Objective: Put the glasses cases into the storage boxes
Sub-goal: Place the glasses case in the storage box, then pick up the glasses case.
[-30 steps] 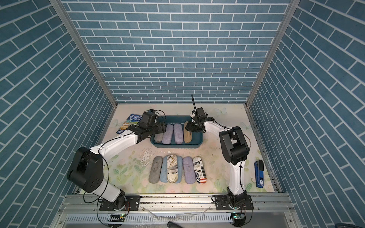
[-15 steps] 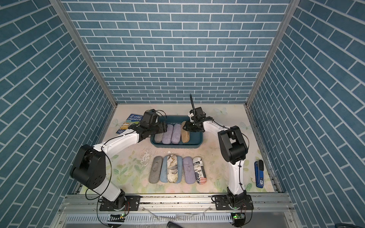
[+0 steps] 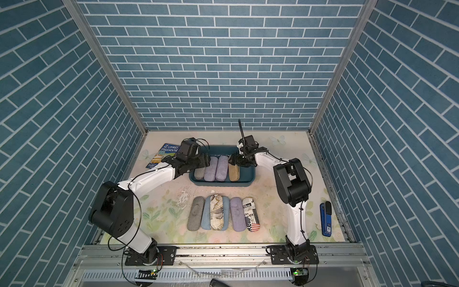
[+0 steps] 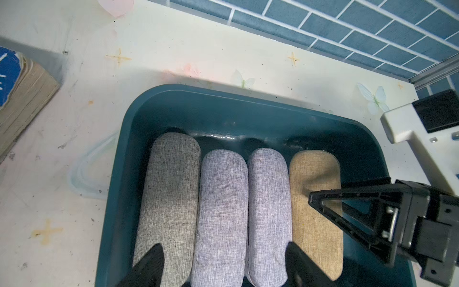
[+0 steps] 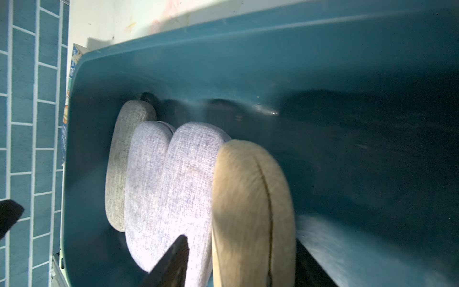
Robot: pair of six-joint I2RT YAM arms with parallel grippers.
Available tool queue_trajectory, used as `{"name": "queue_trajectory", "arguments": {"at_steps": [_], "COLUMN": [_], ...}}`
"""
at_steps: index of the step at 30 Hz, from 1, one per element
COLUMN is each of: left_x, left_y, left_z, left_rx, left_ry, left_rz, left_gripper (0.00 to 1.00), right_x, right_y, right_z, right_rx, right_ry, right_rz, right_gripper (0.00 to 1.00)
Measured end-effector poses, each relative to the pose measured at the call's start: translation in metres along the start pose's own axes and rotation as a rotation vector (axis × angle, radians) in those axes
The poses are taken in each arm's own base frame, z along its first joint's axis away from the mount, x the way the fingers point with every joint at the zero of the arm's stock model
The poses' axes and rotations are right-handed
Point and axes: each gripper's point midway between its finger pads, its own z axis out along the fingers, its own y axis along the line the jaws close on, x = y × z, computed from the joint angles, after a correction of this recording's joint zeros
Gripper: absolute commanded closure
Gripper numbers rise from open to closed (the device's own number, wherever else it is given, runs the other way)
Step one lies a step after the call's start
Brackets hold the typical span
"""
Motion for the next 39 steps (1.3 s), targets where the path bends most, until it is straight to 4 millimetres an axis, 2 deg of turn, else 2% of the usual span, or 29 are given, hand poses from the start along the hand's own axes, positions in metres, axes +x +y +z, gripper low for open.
{"name": "queue_trajectory", "arguments": {"at_steps": [5,9,12,16,20,23,27,31,33,36,39], "left_x": [-0.001,0.0,0.002,0.001,-0.001,-0.002,-0.003,-0.004,-0.005,-0.006,-0.008], "left_y": [0.002,0.003,0.005,0.007,0.008,0.012,0.016,0.022,0.024,0.025,0.025], "left_z": [0.0,0.001,0.0,-0.002,-0.005,-0.008,-0.012,-0.017,-0.019,-0.023,-0.026], "left_rx": [-0.003,-0.005,-0.008,-0.012,-0.013,-0.018,-0.022,-0.032,-0.034,-0.035,-0.031], "left_ry": [-0.002,-0.001,0.0,-0.004,-0.015,-0.021,-0.029,-0.04,-0.046,-0.054,-0.063], "left_rz": [-0.003,-0.003,-0.004,-0.006,-0.009,-0.014,-0.02,-0.028,-0.03,-0.032,-0.034], "left_gripper": [0.22,0.22,0.22,0.22,0.22,0.22,0.21,0.22,0.22,0.22,0.22], "right_x": [-0.001,-0.006,-0.015,-0.026,-0.02,0.007,0.065,0.129,0.152,0.175,0.19], "right_y": [-0.008,-0.008,0.0,0.016,0.045,0.067,0.088,0.092,0.091,0.09,0.092], "right_z": [-0.003,-0.016,-0.035,-0.07,-0.099,-0.107,-0.098,-0.084,-0.082,-0.082,-0.083], "right_rx": [0.054,0.09,0.103,0.119,0.105,0.092,0.079,0.095,0.108,0.117,0.115], "right_ry": [-0.001,-0.022,-0.061,-0.126,-0.167,-0.139,-0.025,0.127,0.18,0.229,0.251], "right_rz": [-0.007,-0.031,-0.06,-0.106,-0.171,-0.229,-0.295,-0.344,-0.351,-0.351,-0.344], "right_gripper": [0.35,0.34,0.34,0.33,0.33,0.31,0.24,0.21,0.18,0.15,0.12]}}
